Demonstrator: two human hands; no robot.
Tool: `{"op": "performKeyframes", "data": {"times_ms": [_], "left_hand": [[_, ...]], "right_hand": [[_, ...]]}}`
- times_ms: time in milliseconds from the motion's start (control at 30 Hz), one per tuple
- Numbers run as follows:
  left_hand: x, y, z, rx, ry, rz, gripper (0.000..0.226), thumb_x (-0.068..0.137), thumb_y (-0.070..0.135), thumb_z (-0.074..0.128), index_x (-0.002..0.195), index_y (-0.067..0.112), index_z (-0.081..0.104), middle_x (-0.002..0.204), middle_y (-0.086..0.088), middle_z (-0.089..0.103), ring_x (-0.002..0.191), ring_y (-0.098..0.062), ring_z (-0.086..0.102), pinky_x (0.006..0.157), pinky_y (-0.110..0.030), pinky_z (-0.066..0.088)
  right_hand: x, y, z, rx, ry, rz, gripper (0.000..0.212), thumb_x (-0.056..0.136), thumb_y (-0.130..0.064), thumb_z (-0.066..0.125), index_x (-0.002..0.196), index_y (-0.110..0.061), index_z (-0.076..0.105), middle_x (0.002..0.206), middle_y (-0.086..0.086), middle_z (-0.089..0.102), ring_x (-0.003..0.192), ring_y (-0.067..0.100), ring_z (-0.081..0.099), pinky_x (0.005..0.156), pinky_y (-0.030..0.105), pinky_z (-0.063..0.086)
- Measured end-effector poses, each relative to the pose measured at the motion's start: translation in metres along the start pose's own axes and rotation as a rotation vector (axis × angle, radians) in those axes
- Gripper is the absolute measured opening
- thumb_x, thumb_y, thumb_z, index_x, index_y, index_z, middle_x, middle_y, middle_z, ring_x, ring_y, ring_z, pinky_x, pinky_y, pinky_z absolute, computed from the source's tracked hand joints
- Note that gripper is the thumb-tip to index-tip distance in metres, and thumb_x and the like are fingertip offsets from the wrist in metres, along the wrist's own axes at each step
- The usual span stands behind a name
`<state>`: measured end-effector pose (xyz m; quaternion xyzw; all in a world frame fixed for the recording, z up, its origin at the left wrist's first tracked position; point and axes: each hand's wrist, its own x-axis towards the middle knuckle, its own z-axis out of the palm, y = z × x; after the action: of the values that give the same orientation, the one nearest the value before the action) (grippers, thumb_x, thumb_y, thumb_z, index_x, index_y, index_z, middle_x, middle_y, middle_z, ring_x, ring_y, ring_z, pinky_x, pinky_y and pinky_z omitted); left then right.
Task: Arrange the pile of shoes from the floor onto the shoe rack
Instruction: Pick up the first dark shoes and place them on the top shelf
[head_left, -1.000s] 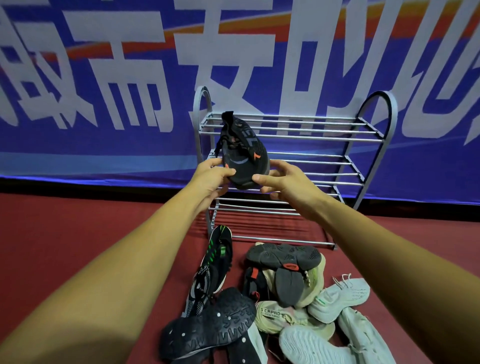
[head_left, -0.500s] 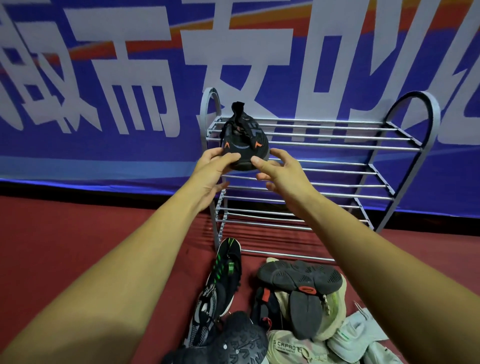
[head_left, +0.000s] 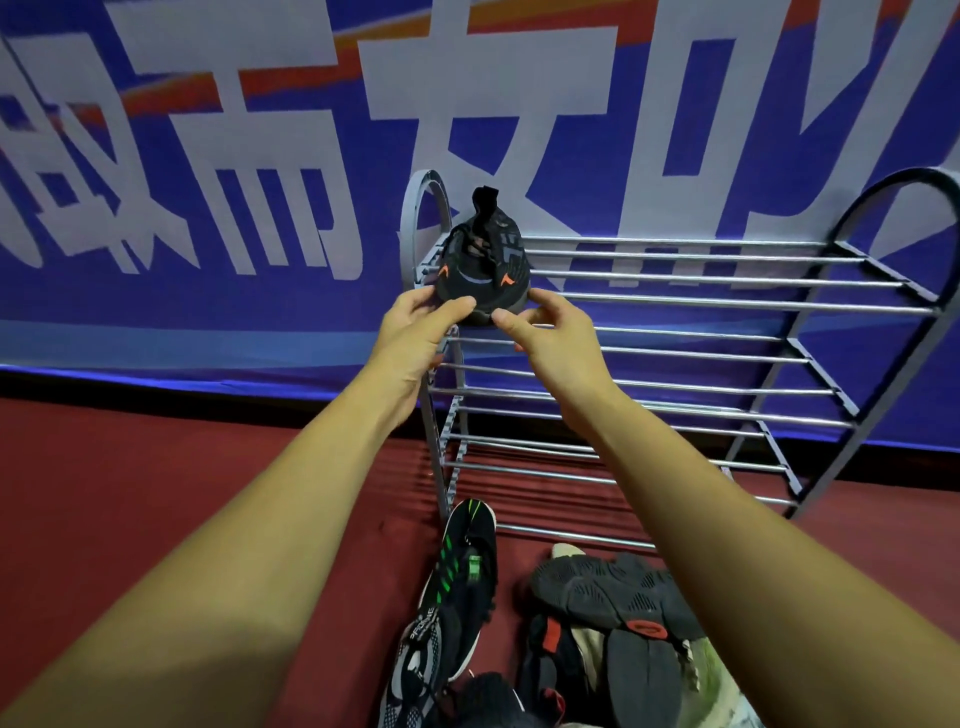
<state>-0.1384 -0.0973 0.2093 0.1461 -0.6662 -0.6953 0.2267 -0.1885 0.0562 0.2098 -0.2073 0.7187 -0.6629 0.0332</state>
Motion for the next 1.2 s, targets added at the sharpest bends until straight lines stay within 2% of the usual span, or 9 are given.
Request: {"op": "performKeyframes", "data": {"times_ms": [133,233,333,467,633,767,967,1067,1200], "left_hand": [[0.008,-0.006,-0.006,0.030,0.000,0.027,0.049,0.084,0.036,0.075,0.130,0.028,0.060,0.103,0.019,0.072,0.092,0.002,0.064,0.076,-0.031,0.046],[0.013,-0.005,-0.009,0.056,-0.013,0.057,0.037,0.086,0.035,0.073,0.122,0.035,0.063,0.105,0.023,0.073,0.094,0.010,0.066,0.077,-0.028,0.046],[0.016,-0.005,-0.012,0.092,-0.009,0.060,0.031,0.087,0.038,0.074,0.116,0.036,0.064,0.102,0.024,0.073,0.091,0.015,0.064,0.082,-0.025,0.046],[0.021,-0.003,-0.011,0.106,0.051,0.055,0.042,0.086,0.041,0.075,0.123,0.031,0.061,0.102,0.021,0.071,0.085,0.019,0.062,0.081,-0.025,0.044],[0.013,-0.005,-0.012,0.137,0.045,0.034,0.049,0.086,0.045,0.073,0.131,0.030,0.058,0.108,0.021,0.068,0.096,0.008,0.059,0.079,-0.024,0.046],[-0.006,-0.016,-0.017,0.252,0.033,-0.027,0.058,0.086,0.047,0.071,0.136,0.023,0.055,0.113,0.013,0.063,0.098,-0.008,0.060,0.075,-0.026,0.046],[-0.050,-0.041,-0.025,0.553,-0.135,-0.118,0.048,0.086,0.046,0.071,0.127,0.023,0.058,0.118,0.003,0.064,0.095,-0.008,0.061,0.071,-0.024,0.045],[-0.073,-0.053,-0.026,0.722,-0.238,-0.114,0.048,0.085,0.046,0.072,0.124,0.020,0.060,0.118,0.002,0.064,0.101,-0.011,0.061,0.079,-0.027,0.047],[-0.106,-0.069,-0.026,0.877,-0.390,-0.126,0.052,0.084,0.044,0.074,0.127,0.017,0.061,0.117,0.001,0.064,0.106,-0.013,0.061,0.092,-0.026,0.046]], "right_hand": [[0.005,0.001,0.012,-0.044,0.021,-0.051,0.027,0.094,-0.033,0.068,0.120,-0.031,0.061,0.090,-0.004,0.056,0.083,0.014,0.057,0.082,0.035,0.050],[0.009,0.002,0.018,-0.060,0.026,-0.075,0.017,0.095,-0.033,0.065,0.111,-0.038,0.060,0.099,0.001,0.062,0.090,0.014,0.062,0.082,0.032,0.049],[0.012,0.003,0.023,-0.063,0.024,-0.062,0.033,0.096,-0.029,0.064,0.129,-0.027,0.063,0.113,-0.004,0.065,0.100,0.009,0.063,0.088,0.030,0.049],[0.011,0.004,0.022,-0.092,-0.043,-0.040,0.045,0.095,-0.023,0.065,0.139,-0.028,0.056,0.133,-0.009,0.061,0.121,0.013,0.058,0.106,0.042,0.047],[0.007,0.006,0.010,-0.165,-0.096,0.026,0.062,0.093,-0.027,0.067,0.150,-0.027,0.044,0.143,-0.006,0.053,0.124,0.019,0.059,0.106,0.047,0.048],[-0.007,0.018,-0.002,-0.237,-0.104,0.097,0.061,0.093,-0.027,0.067,0.149,-0.019,0.045,0.141,-0.001,0.056,0.121,0.025,0.061,0.106,0.047,0.048],[-0.045,0.041,-0.027,-0.402,-0.178,0.196,0.058,0.091,-0.030,0.070,0.144,-0.013,0.050,0.133,0.007,0.062,0.113,0.029,0.066,0.102,0.046,0.052],[-0.073,0.055,-0.039,-0.459,-0.227,0.250,0.059,0.091,-0.031,0.071,0.143,-0.011,0.051,0.131,0.010,0.063,0.112,0.030,0.066,0.096,0.042,0.052],[-0.115,0.078,-0.055,-0.590,-0.300,0.317,0.062,0.090,-0.033,0.072,0.144,-0.010,0.051,0.130,0.015,0.064,0.113,0.032,0.065,0.102,0.044,0.051]]}}
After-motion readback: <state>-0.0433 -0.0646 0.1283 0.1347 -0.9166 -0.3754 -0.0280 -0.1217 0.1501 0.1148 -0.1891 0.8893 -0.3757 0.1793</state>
